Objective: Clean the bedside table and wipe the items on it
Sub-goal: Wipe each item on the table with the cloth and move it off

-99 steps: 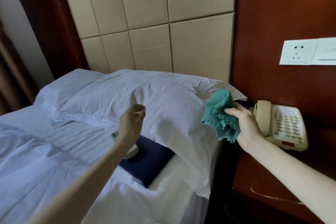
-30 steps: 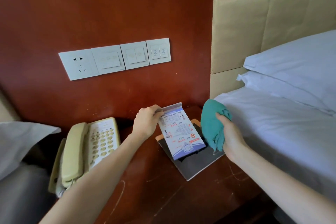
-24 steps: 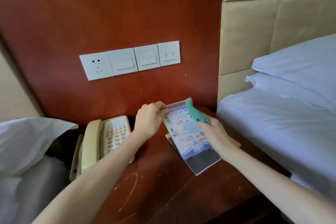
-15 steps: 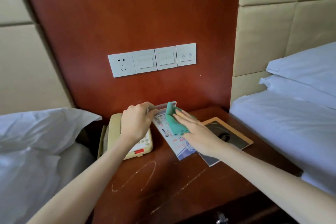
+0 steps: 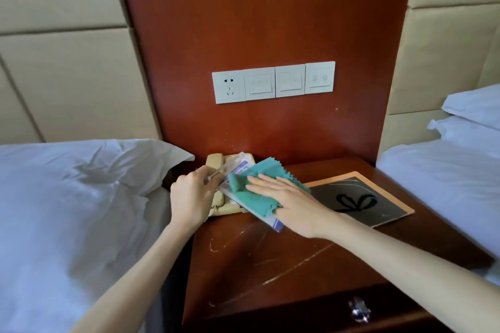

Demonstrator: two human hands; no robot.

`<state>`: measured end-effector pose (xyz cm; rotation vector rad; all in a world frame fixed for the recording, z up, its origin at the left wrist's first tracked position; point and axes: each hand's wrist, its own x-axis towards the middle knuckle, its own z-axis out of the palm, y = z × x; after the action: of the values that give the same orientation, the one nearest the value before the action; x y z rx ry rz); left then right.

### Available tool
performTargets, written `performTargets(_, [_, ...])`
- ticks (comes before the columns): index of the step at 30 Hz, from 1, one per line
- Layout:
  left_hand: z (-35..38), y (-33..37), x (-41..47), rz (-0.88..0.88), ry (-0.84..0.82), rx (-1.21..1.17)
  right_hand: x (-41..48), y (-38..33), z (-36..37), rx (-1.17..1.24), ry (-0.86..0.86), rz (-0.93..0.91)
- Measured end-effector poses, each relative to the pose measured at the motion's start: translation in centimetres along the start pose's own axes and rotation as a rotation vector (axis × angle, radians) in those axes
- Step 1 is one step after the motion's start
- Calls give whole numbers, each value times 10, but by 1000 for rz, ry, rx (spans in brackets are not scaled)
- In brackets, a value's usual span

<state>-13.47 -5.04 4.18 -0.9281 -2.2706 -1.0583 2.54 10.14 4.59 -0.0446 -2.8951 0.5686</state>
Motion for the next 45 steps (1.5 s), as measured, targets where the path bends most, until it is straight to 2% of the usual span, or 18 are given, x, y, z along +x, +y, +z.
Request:
performTargets(2, [-5, -6, -9, -12, 24, 5, 4, 3, -1, 46, 38, 97])
performTargets(4, [-9, -13, -16, -21, 35, 26, 8, -1, 4, 69, 42, 114])
performTargets(12, [-18, -42, -24, -56, 64, 44, 10, -33, 41, -37, -110, -147])
performTargets(16, [-21, -45, -26, -89, 90, 17, 1, -36, 46, -74, -126, -264])
performTargets(20, [-22, -42, -25, -101, 147, 15, -4, -15, 31, -105, -61, -211])
performTargets(26, [-25, -48, -25, -133, 196, 28, -7, 11, 24, 47, 74, 48])
performTargets(39, [-30, -64, -24, -222, 178, 0, -5, -30, 38, -36, 115, -285])
performTargets(42, [-33, -62, -23, -219, 104, -57, -2, -29, 27, -81, 200, -328])
performTargets(45, [-34, -57, -24, -187, -4, -149, 2, -29, 14, 13, 365, -269])
